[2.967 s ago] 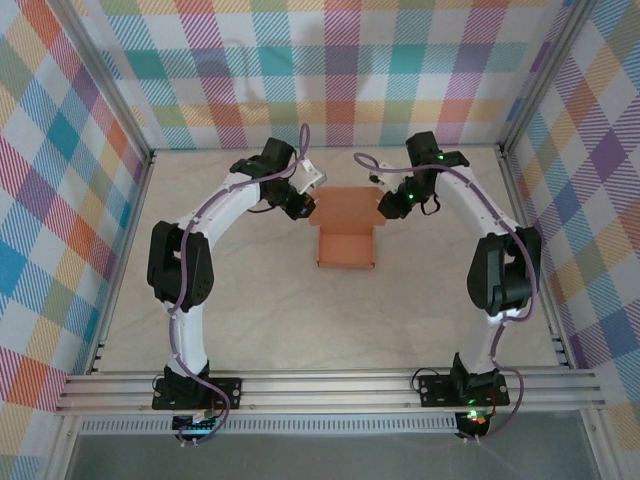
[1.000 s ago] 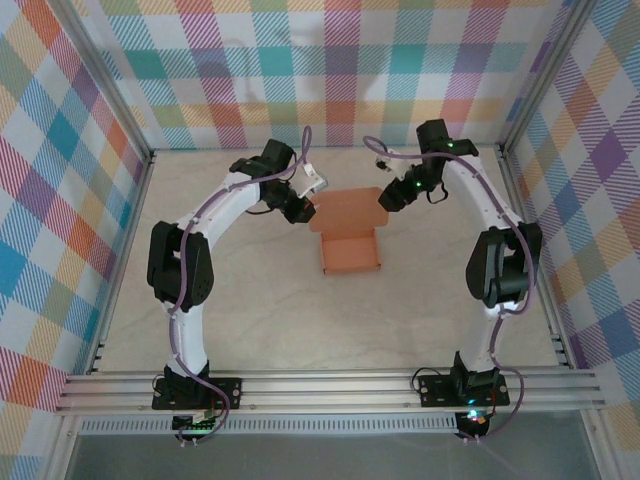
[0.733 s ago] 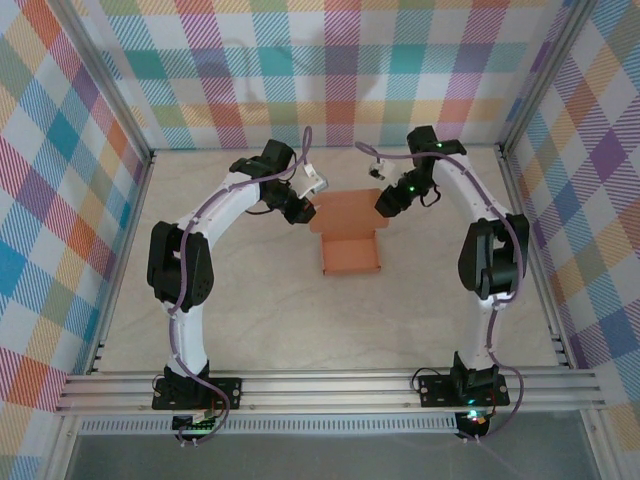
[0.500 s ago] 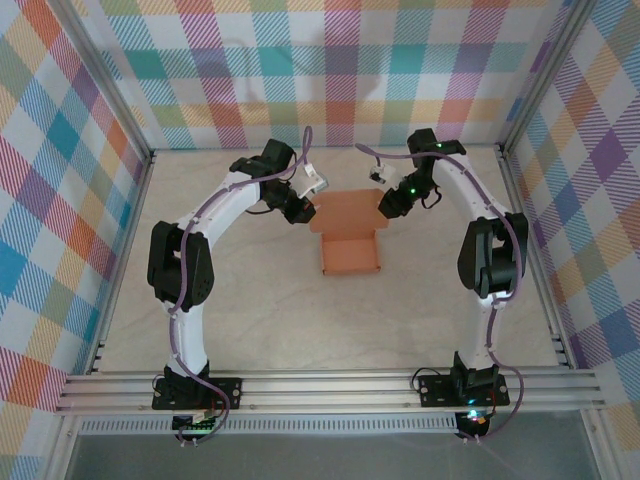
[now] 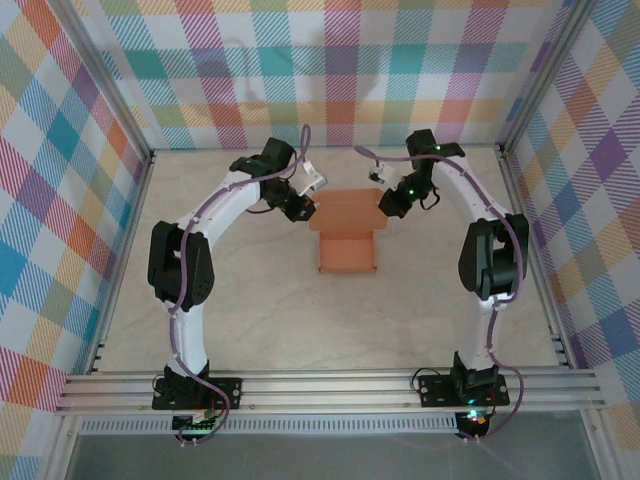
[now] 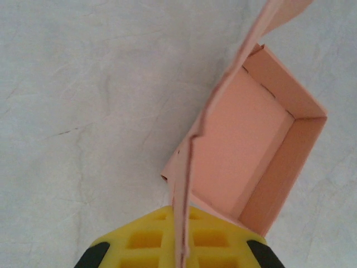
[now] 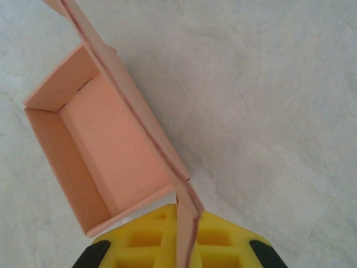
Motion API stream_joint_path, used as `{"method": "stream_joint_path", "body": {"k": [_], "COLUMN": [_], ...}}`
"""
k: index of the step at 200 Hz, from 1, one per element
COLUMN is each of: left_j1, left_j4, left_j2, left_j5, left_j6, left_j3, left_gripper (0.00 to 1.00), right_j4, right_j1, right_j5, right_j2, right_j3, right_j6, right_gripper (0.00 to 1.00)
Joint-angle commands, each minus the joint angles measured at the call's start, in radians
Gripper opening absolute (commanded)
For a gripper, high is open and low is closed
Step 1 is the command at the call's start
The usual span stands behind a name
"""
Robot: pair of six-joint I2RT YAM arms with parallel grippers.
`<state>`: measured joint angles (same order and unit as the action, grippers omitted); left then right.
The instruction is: Fold the paper box
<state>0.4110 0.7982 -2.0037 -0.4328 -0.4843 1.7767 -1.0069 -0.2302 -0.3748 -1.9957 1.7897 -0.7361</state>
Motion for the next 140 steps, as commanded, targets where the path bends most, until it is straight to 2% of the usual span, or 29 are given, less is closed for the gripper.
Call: {"method": "stream_joint_path", "body": {"k": [1,27,88,140], "left_j1": [0.017,0.042,0.177,0.234], "left_j4": [-0.105,-0.167,-0.300,-0.508], "left_j2": [0.011,0.014,0.035,0.112], "left_j5": [0.046,0.137,0.370,0.485], "left_j6": [0.121,0.252,0.459,0.597], "left_j3": [-0.038,-0.066,-0.129,-0.276], "left_gripper": [0.00,0.00,0.00,0.00], "right_j4": [0.169,0.353,0.557,0.855], "right_j1": [-0.025,-0.042,-0.136,-0.230], "right_j5": [0.076,0.208,0.459,0.593], "right_j2": [0.096,0.169,0.334,0.476], "right_j3": [-0.104,-0.224,-0.445,-0.695], "right_j6": [0.106,0.319,0.713,0.905], "right_gripper": [0.00,0.00,0.00,0.00]}}
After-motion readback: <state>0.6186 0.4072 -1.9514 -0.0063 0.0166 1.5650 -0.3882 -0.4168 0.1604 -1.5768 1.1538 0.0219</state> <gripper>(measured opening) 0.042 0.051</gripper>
